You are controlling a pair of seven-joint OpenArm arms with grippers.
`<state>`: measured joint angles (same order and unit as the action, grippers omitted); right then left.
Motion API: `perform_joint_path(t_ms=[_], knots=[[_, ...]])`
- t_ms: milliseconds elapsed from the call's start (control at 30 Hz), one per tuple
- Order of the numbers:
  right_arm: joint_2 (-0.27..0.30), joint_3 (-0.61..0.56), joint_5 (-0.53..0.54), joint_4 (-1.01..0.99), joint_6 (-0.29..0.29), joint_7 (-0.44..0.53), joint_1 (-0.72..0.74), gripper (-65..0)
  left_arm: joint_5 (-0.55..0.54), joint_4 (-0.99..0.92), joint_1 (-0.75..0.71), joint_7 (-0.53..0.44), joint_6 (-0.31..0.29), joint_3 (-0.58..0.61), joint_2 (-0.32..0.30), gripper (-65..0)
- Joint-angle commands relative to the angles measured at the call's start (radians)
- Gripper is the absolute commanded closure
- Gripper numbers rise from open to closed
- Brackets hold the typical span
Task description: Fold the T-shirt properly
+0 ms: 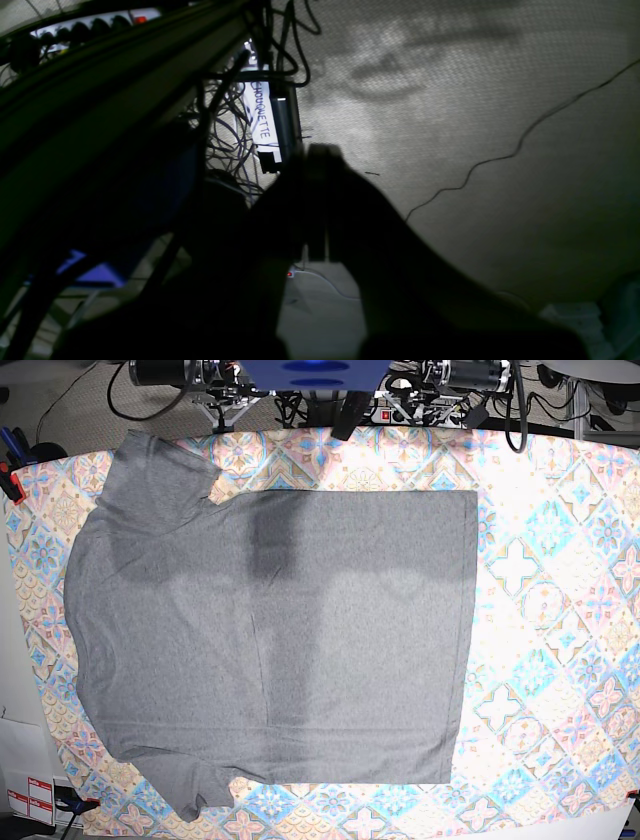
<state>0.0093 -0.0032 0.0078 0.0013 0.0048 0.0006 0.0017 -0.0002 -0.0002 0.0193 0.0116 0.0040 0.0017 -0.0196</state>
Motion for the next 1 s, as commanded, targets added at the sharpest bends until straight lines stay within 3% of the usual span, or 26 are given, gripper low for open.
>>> perform_joint_path(t_ms=[0, 967], knots=[[0.005, -0.002, -0.001, -0.001, -0.001, 0.0, -0.009, -0.2, 0.006, 0.0, 0.003, -0.005, 0.001, 0.002, -0.01, 0.0], [0.06, 0.004, 0.001, -0.001, -0.001, 0.006, -0.082, -0.2, 0.004, 0.002, -0.069, -0.008, 0.001, 0.002, -0.07, 0.0]])
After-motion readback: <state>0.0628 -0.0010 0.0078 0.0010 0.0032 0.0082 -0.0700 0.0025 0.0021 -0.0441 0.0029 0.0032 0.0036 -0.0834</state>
